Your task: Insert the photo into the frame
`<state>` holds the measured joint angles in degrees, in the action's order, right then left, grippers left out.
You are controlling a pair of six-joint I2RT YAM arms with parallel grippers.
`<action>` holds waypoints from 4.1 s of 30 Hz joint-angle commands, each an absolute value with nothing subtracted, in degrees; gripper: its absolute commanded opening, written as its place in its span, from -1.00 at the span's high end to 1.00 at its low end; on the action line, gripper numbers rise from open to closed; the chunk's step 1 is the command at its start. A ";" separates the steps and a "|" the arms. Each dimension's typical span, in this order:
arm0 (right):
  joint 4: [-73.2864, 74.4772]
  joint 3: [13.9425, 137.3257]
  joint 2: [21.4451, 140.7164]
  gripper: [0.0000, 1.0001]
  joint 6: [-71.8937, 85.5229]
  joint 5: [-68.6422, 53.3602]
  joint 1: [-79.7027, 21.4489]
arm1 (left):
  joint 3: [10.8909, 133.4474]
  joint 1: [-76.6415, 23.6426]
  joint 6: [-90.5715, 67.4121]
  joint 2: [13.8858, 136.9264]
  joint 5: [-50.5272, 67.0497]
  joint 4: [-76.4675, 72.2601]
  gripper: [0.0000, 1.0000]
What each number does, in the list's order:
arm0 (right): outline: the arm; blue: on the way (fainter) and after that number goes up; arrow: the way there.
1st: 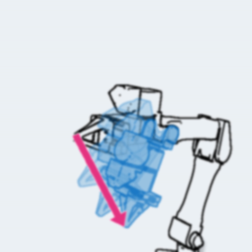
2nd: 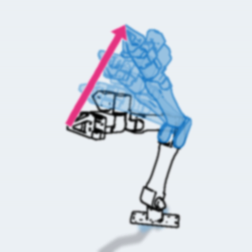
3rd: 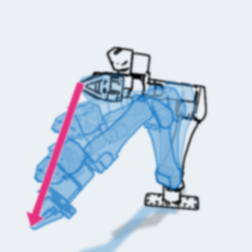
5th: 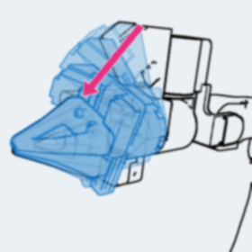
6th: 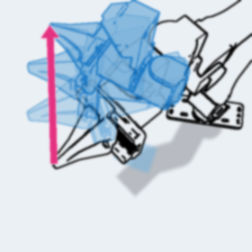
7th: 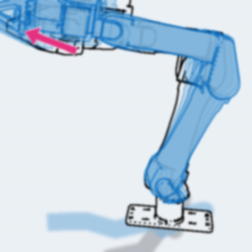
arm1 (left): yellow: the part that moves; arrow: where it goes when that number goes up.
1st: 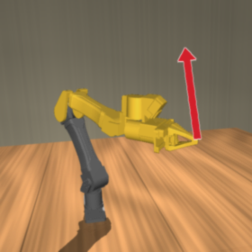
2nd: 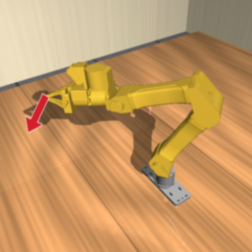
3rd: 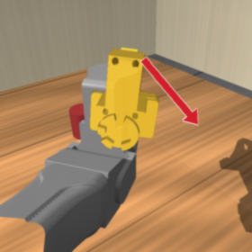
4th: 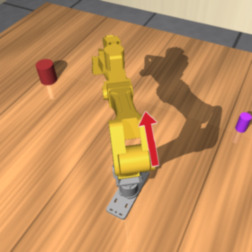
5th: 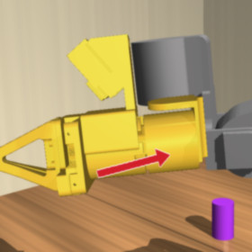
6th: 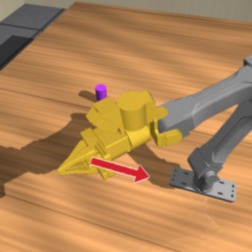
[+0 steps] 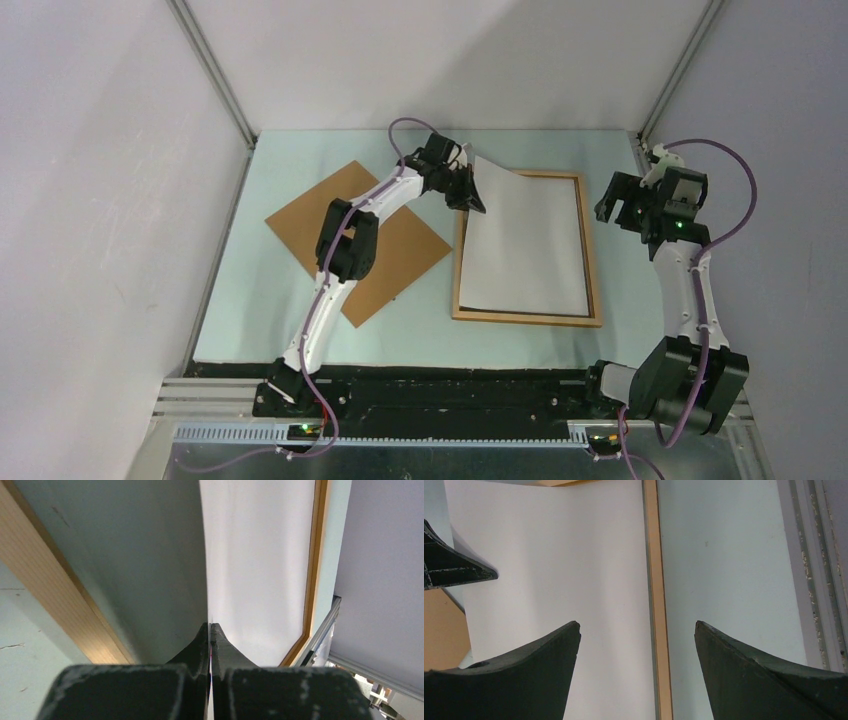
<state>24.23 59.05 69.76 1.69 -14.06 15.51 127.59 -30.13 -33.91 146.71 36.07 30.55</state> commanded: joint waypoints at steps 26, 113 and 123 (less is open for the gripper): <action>21.90 58.68 69.38 -0.75 1.77 -15.86 16.26 | 126.79 -30.93 -37.69 145.25 30.66 28.27 1.00; 16.16 60.55 69.51 -0.82 -5.41 -11.03 -3.96 | 78.05 -19.63 -11.30 93.87 9.17 30.09 -0.99; 15.95 73.65 84.69 -0.94 -8.45 -9.18 -20.93 | 63.15 -9.63 -4.19 82.73 4.19 31.51 -0.99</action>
<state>18.46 66.63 80.20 -6.11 -10.74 -16.12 65.71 -12.03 -9.54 88.62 6.76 31.66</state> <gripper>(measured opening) 0.959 0.995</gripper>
